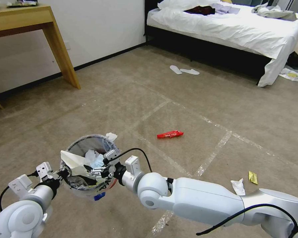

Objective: Pick up the trash bin and place the garbage on the floor into it.

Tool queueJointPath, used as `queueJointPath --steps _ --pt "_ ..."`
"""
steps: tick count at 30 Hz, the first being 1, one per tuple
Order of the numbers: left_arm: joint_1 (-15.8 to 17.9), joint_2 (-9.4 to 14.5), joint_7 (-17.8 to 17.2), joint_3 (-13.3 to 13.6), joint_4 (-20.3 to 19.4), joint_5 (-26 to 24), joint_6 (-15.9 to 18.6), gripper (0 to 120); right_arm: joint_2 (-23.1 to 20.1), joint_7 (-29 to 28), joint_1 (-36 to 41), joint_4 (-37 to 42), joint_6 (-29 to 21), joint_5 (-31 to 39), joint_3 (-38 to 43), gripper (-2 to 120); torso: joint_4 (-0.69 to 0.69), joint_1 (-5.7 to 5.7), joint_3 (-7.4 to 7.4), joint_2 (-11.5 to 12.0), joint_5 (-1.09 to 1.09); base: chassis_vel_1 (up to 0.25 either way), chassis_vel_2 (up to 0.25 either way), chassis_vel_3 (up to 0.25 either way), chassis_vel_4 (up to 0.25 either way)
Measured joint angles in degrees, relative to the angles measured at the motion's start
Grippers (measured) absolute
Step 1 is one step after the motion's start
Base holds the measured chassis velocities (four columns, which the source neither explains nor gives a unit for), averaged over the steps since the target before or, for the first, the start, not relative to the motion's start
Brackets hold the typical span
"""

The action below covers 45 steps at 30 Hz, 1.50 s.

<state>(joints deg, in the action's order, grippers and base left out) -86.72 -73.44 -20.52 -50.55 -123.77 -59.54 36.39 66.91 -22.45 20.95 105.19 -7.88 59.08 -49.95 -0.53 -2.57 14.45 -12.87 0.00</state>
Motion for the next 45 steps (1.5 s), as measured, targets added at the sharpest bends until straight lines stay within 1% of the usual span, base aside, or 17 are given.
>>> queueJointPath --steps 10,16,18,20,22,24,25,26,28,29,31,32,34,38,40,41,45 --pt "-0.28 -0.03 0.01 0.0 -0.09 0.07 -0.05 1 0.76 0.49 0.58 1.46 1.04 -0.52 1.1 100 0.0 0.0 0.0 0.0 0.0 0.0 0.0 0.0 0.0" --pt "-0.45 -0.28 0.01 -0.04 -0.14 0.22 -0.05 1 1.3 3.56 1.85 3.0 4.42 -0.72 4.9 100 0.0 0.0 0.0 0.0 0.0 0.0 0.0 0.0 0.0" --pt "-0.41 -0.43 0.02 -0.06 -0.16 0.3 -0.05 1 1.47 6.84 2.76 4.51 8.13 -0.63 8.67 100 0.01 0.0 0.0 0.0 0.0 0.0 0.0 0.0 0.0" --pt "-0.36 -0.45 0.03 -0.06 -0.16 0.33 -0.05 1 1.47 7.7 3.02 4.78 9.02 -0.61 9.73 100 0.01 0.0 0.0 0.0 0.0 0.0 0.0 0.0 0.0" --pt "-0.24 -0.49 0.05 -0.15 -0.16 0.37 -0.05 1 1.15 12.3 4.41 5.7 14.01 -0.54 15.07 100 0.01 0.0 0.0 0.0 0.0 0.0 0.0 0.0 0.0" --pt "-0.24 -0.49 0.04 -0.19 -0.16 0.37 -0.06 1 0.84 13.9 4.95 5.94 15.26 -0.6 16.83 100 0.01 0.0 0.0 0.0 0.0 0.0 0.0 0.0 0.0" --pt "-0.27 -0.48 0.04 -0.3 -0.16 0.38 -0.06 1 -0.17 16.5 6.18 6.65 17.0 -0.7 20.73 100 0.01 0.0 0.0 0.0 0.0 0.0 0.0 0.0 0.0" --pt "-0.27 -0.48 0.04 -0.3 -0.16 0.38 -0.06 1 -0.17 16.5 6.18 6.65 17.0 -0.7 20.73 100 0.01 0.0 0.0 0.0 0.0 0.0 0.0 0.0 0.0" --pt "-0.32 -0.49 0.04 -0.57 -0.24 0.39 -0.06 1 -2.22 19.18 8.32 7.89 18.67 -1.27 26.63 100 0.0 0.0 0.0 0.0 0.01 0.0 0.0 0.0 0.0" --pt "-0.32 -0.49 0.04 -0.57 -0.24 0.39 -0.06 1 -2.22 19.18 8.32 7.89 18.67 -1.27 26.63 100 0.0 0.0 0.0 0.0 0.01 0.0 0.0 0.0 0.0" --pt "-0.38 -0.55 0.05 -1.01 -0.33 0.46 -0.11 1 -4.86 20.55 11.43 9.0 19.86 -3.11 33.7 100 0.0 0.0 0.0 0.0 0.01 0.0 0.0 0.0 0.0" --pt "-0.38 -0.55 0.05 -1.01 -0.33 0.46 -0.11 1 -4.86 20.55 11.43 9.0 19.86 -3.11 33.7 100 0.0 0.0 0.0 0.0 0.01 0.0 0.0 0.0 0.0" --pt "-0.49 -0.64 0.08 -1.52 -0.38 0.47 -0.21 1 -6.36 20.7 15.06 10.31 20.57 -5.12 40.9 100 -0.01 0.0 0.0 0.0 0.02 0.0 0.0 0.0 0.0" --pt "-0.51 -0.67 0.09 -1.86 -0.39 0.47 -0.27 1 -6.67 20.84 18.67 11.11 21.89 -8.08 46.84 100 0.01 0.0 0.0 0.0 0.02 0.0 0.0 0.0 0.0" --pt "-0.39 -0.67 0.09 -2.14 -0.38 0.55 -0.38 1 -6.79 21.39 24.91 12.33 22.52 -12.32 54.05 100 0.0 0.0 0.0 0.0 0.01 0.0 0.0 0.0 0.0" --pt "-0.39 -0.67 0.09 -2.14 -0.38 0.55 -0.38 1 -6.79 21.39 24.91 12.33 22.52 -12.32 54.05 100 0.0 0.0 0.0 0.0 0.01 0.0 0.0 0.0 0.0" --pt "-0.24 -0.44 0.1 -2.53 -0.21 0.59 -0.42 1 -7.47 23.0 34.41 13.11 24.66 -16.46 63.09 100 -0.02 0.01 -0.01 0.0 0.02 0.0 0.0 0.0 0.0"
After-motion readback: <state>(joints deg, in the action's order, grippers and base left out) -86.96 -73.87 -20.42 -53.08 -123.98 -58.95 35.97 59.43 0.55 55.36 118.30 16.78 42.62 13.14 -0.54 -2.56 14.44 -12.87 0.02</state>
